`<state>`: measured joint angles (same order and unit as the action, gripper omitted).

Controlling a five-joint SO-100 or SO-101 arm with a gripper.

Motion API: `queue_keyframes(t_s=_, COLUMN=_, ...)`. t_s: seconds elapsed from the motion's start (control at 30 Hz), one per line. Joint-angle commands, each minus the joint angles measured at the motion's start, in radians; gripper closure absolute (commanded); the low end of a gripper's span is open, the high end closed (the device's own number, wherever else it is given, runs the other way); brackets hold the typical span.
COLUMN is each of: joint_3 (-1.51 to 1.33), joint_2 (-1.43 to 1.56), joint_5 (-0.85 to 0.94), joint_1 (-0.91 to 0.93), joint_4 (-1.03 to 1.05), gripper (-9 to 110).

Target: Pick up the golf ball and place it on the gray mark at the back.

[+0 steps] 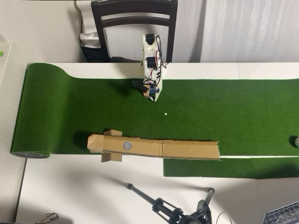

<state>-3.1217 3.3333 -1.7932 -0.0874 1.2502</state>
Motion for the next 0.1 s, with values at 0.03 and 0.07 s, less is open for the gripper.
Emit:
queue_keyframes(t_s=0.03, joint_3=-0.08, joint_2=0.089, joint_5=0.002, joint_1=0.002, joint_4=0.005, gripper=101)
queue_keyframes(t_s=0.07, joint_3=-0.08, joint_2=0.089, joint_5=0.002, joint_1=0.002, joint_4=0.005, gripper=101)
